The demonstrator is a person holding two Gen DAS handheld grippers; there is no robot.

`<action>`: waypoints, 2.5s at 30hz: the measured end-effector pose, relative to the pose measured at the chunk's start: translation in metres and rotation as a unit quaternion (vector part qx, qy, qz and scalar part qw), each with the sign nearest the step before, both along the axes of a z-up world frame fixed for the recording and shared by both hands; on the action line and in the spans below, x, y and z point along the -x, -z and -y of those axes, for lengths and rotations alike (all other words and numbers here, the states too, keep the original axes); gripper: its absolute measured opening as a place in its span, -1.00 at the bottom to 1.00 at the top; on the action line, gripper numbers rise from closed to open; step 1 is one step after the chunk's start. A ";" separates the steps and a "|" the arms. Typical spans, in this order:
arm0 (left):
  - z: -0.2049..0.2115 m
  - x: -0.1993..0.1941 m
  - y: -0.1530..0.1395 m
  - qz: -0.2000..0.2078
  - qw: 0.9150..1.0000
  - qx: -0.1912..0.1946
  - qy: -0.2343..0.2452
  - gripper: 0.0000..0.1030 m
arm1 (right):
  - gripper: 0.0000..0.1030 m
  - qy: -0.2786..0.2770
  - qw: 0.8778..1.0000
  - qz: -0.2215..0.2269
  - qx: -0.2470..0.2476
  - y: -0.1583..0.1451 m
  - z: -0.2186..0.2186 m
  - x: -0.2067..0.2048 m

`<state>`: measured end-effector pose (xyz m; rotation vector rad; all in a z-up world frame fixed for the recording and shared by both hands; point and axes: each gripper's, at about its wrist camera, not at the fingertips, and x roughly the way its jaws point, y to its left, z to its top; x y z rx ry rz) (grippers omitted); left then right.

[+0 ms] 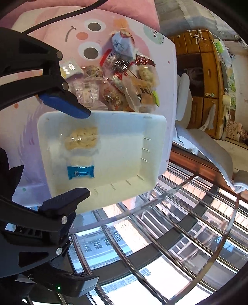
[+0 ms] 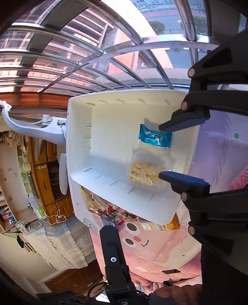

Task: Organize snacks
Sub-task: 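Carry both snacks into the white tray and open both grippers, then withdraw both grippers from the tray back toward the snack pile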

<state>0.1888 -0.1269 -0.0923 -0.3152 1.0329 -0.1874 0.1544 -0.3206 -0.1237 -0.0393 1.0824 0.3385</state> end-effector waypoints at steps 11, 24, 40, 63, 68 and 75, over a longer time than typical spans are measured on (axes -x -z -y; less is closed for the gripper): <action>-0.022 0.016 0.007 -0.022 0.999 -0.026 0.020 0.44 | -0.12 0.037 0.998 -0.048 -0.022 0.011 -0.004 0.010; -0.115 0.041 0.004 -0.040 0.998 -0.045 0.027 0.44 | -0.05 0.147 0.981 -0.096 -0.080 0.022 -0.038 0.019; -0.214 0.053 0.015 -0.056 0.994 -0.070 0.061 0.44 | 0.03 0.165 0.977 -0.110 -0.079 0.040 -0.143 0.049; -0.263 -0.033 0.050 -0.130 0.979 -0.128 0.092 0.45 | 0.04 0.061 0.994 -0.058 0.072 0.048 -0.240 0.062; -0.260 -0.063 0.056 -0.140 0.974 -0.152 0.091 0.52 | 0.04 0.017 0.994 -0.051 0.090 0.062 -0.249 0.050; -0.247 -0.101 0.078 -0.171 0.962 -0.185 0.103 0.58 | 0.04 -0.006 0.993 -0.066 0.092 0.086 -0.250 0.028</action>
